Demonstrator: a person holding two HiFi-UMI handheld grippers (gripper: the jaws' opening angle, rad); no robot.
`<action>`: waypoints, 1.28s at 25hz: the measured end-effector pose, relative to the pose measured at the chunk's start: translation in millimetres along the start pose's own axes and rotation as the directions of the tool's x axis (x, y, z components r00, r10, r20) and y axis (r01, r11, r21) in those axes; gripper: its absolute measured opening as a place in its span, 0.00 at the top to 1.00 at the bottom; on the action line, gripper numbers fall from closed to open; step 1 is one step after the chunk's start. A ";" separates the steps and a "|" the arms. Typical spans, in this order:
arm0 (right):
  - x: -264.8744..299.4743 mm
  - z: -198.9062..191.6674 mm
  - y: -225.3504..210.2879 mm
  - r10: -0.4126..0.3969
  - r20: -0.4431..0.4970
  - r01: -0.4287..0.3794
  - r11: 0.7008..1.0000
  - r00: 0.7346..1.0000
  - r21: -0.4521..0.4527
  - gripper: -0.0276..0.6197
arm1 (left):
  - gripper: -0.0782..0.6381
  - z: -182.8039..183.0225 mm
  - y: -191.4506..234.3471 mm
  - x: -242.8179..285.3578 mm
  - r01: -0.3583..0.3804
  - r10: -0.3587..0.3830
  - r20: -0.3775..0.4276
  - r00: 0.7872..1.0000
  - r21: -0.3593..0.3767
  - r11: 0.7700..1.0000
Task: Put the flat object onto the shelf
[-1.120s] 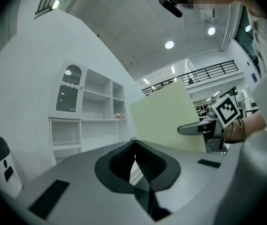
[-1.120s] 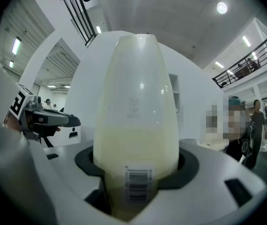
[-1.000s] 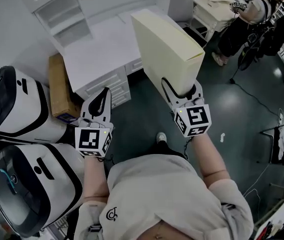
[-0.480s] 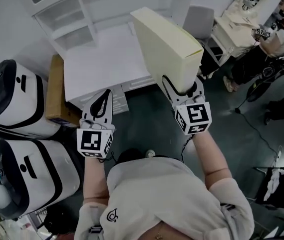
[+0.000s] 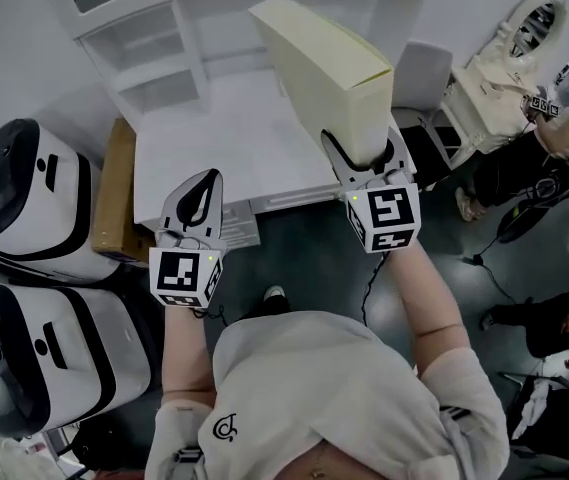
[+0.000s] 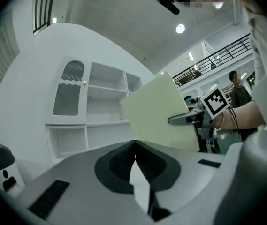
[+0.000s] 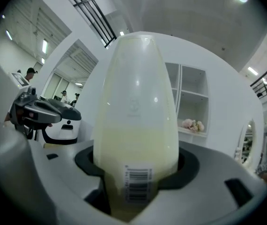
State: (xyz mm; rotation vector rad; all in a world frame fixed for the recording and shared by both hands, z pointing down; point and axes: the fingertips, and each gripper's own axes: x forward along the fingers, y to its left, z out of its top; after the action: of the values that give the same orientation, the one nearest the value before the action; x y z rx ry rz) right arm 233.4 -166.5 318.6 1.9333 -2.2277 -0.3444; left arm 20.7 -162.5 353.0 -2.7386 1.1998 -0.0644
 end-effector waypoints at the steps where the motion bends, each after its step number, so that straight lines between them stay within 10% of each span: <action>1: 12.0 6.9 -3.9 -0.001 0.001 0.001 1.000 1.000 -0.028 0.52 | 0.87 3.0 6.7 7.5 -0.004 0.004 0.006 1.000 0.001 1.000; 9: 113.1 67.4 -30.6 -0.033 -0.034 0.018 0.928 0.999 -0.372 0.52 | 0.87 16.5 58.4 53.3 -0.024 0.024 0.040 0.999 0.004 1.000; 27: 285.7 122.7 -52.5 -0.159 -0.074 0.007 0.458 0.985 -0.889 0.52 | 0.87 -6.0 121.3 86.3 -0.059 0.059 -0.002 0.998 0.031 0.998; 32: 320.9 115.5 -45.8 -0.126 -0.118 -0.060 0.393 0.985 -0.917 0.51 | 0.87 -9.2 127.1 87.7 -0.092 0.092 0.002 0.996 0.027 0.995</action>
State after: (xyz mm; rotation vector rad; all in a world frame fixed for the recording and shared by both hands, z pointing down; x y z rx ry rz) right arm 198.6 -482.9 188.0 1.2539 -1.3044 -1.1038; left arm -13.0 -312.9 340.6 -2.6561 1.3132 -0.0677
